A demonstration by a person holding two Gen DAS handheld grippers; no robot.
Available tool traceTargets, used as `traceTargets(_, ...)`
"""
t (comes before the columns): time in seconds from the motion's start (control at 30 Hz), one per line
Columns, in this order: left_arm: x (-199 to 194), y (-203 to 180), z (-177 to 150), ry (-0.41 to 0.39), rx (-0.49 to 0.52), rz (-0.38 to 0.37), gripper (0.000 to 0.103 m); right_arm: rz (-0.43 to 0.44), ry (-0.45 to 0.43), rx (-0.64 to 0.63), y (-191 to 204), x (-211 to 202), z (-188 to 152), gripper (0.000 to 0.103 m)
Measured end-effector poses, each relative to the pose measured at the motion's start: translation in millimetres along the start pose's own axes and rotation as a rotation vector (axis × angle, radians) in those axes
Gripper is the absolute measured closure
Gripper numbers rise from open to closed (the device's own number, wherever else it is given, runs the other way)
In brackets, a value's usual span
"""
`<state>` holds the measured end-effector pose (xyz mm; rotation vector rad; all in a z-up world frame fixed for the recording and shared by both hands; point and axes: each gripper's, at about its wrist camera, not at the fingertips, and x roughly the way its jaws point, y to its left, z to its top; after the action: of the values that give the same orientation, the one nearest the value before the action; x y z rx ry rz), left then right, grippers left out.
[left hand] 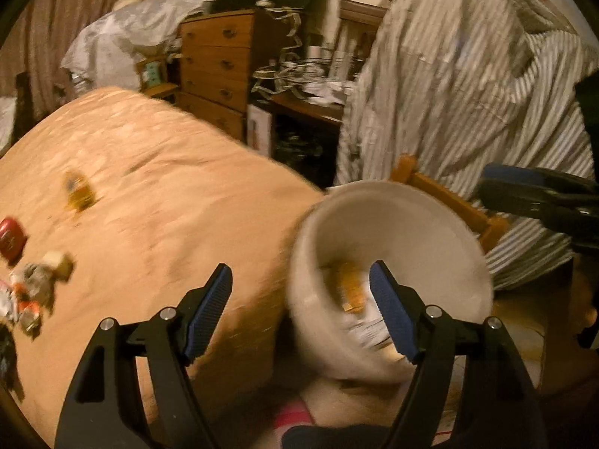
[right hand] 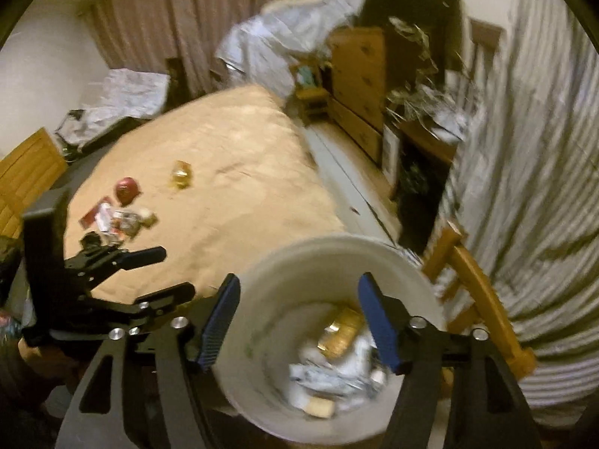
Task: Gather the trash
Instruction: 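Move both open tools back over the trash on the bed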
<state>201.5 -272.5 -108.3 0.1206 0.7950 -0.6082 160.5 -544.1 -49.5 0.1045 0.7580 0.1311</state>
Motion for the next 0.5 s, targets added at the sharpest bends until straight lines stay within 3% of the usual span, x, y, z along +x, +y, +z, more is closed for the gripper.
traceTargets(0.23, -38, 105, -34, -0.009, -0.162, 0.121, 0.031, 0.183, 0.008, -0.108, 101, 40, -4, 0.032)
traceTargets(0.5, -101, 241, -85, -0.034, -0.364, 0.358, 0.031, 0.315, 0.078, -0.234, 212, 106, -5, 0.032)
